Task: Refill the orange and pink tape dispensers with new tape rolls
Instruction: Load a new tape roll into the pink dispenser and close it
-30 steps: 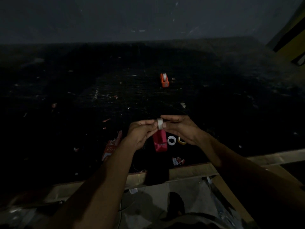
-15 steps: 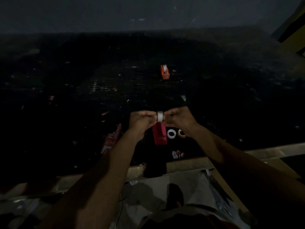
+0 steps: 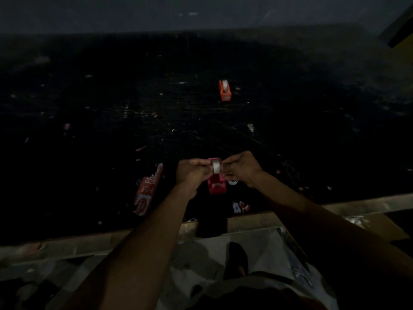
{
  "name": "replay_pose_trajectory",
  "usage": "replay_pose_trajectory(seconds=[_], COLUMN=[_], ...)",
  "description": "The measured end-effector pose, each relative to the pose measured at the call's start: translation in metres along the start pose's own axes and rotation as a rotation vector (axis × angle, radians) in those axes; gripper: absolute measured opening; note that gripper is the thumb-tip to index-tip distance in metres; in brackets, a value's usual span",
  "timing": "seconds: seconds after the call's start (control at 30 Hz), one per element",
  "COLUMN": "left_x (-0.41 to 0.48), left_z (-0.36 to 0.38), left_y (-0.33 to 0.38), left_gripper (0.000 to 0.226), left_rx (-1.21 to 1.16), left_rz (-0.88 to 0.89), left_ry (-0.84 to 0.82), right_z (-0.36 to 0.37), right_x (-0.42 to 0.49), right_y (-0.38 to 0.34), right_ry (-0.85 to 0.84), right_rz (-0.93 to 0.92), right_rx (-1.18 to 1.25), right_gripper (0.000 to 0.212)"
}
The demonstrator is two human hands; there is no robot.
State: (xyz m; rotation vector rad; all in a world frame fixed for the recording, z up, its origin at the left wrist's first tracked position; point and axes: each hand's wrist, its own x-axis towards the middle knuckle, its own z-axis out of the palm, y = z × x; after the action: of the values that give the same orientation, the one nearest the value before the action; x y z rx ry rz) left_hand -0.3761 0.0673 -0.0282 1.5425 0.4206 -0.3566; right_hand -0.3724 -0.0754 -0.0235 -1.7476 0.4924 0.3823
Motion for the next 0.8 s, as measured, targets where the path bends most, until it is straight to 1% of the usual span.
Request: replay_pose_trajectory(seconds=[0.07, 0.2, 0.3, 0.33, 0.37, 0.47, 0.6, 0.7, 0.8], left_x=[0.004, 0.005, 0.002, 0.002, 0.002, 0.005, 0.006, 0.007, 0.006], left_z=[0.0, -0.003, -0.003, -0.002, -0.002, -0.001, -0.004, -0.002, 0.001], left_y=[-0.003, -0.003, -0.002, -0.003, -0.004, -0.008, -0.012, -0.012, -0.011], left_gripper=[0.02, 0.018, 0.016, 0.016, 0.017, 0.025, 0.019, 0.019, 0.02], left_rx=[-0.008, -0.043, -0.009, 0.013, 0.036, 0.118, 0.205, 0.264, 0.305], left_rz=[-0.009, -0.023, 0.012, 0.028, 0.039, 0.048, 0.08, 0.084, 0.114], left_ry=[0.004, -0.068, -0.104, -0.096, -0.079, -0.021, 0.014, 0.028, 0.055], right_z=[0.0, -0.006, -0.01, -0.01, -0.01, -0.008, -0.006, -0.006, -0.005], right_x=[0.002, 0.003, 0.002, 0.003, 0.003, 0.006, 0.005, 0.007, 0.01], right_y=[-0.001, -0.002, 0.002, 0.004, 0.006, 0.012, 0.015, 0.019, 0.023], right_ry=[-0.004, -0.089, -0.129, -0.122, -0.11, -0.081, -0.037, -0.034, -0.018], right_rz=[0.016, 0.027, -0.037, -0.067, -0.098, -0.185, -0.272, -0.3, -0.271], right_rx=[0.026, 0.049, -0.008, -0.031, -0.061, -0.167, -0.267, -0.313, -0.318], right_gripper=[0.011, 0.007, 0.03, 0.034, 0.033, 0.022, 0.019, 0.017, 0.013])
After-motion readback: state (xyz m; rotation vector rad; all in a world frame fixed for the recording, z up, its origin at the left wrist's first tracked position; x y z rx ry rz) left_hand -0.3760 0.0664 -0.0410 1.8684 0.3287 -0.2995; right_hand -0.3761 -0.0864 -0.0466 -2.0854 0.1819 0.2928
